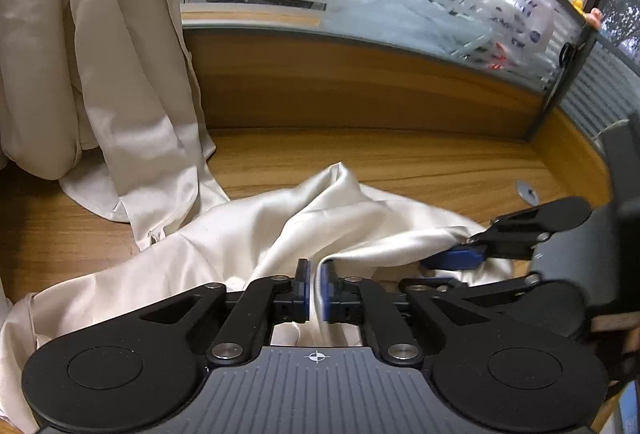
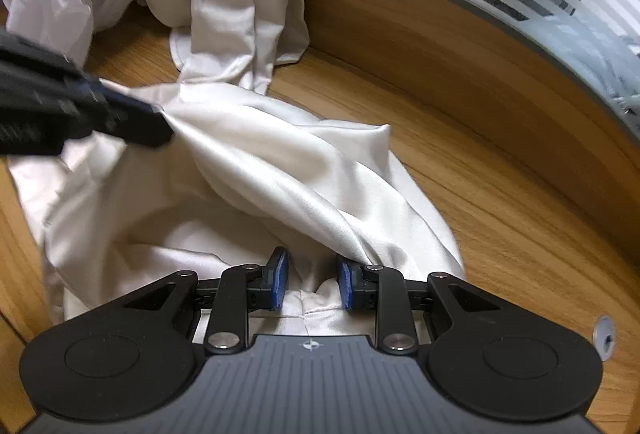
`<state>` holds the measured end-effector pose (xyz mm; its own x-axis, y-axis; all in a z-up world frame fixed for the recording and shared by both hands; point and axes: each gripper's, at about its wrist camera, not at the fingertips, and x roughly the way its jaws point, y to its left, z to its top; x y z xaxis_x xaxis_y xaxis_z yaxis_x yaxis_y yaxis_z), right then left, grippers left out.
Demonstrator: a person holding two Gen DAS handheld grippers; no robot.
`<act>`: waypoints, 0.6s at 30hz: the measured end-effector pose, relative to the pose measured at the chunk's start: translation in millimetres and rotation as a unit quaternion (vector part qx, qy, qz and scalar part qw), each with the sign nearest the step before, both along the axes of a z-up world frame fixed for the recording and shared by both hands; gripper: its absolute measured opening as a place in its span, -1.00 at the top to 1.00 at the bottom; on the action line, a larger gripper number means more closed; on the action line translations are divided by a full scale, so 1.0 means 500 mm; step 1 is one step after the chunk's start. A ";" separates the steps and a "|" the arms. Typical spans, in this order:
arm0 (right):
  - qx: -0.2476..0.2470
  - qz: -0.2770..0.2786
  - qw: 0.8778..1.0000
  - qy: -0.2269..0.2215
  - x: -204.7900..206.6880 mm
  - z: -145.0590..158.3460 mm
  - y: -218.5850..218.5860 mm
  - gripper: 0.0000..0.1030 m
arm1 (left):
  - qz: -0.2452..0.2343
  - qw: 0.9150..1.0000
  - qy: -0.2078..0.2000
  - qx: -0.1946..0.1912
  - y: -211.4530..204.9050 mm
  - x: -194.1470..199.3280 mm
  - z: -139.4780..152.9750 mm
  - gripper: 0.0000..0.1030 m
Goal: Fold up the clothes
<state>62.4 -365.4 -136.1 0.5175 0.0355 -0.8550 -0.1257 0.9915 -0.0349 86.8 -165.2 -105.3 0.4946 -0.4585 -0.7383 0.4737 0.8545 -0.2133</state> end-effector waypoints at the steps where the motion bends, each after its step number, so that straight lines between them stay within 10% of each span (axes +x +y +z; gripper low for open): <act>1: 0.014 0.005 1.000 -0.001 -0.004 0.006 0.004 0.38 | 0.003 1.000 0.002 -0.001 0.004 0.001 -0.001 0.60; 12: 0.050 0.095 0.994 0.029 0.010 -0.013 0.070 0.62 | 0.047 0.998 0.036 -0.023 0.060 0.004 -0.008 0.21; 18: 0.016 0.097 0.994 0.052 0.038 -0.060 0.076 -0.01 | 0.063 0.997 0.038 -0.026 0.090 -0.022 -0.001 -0.13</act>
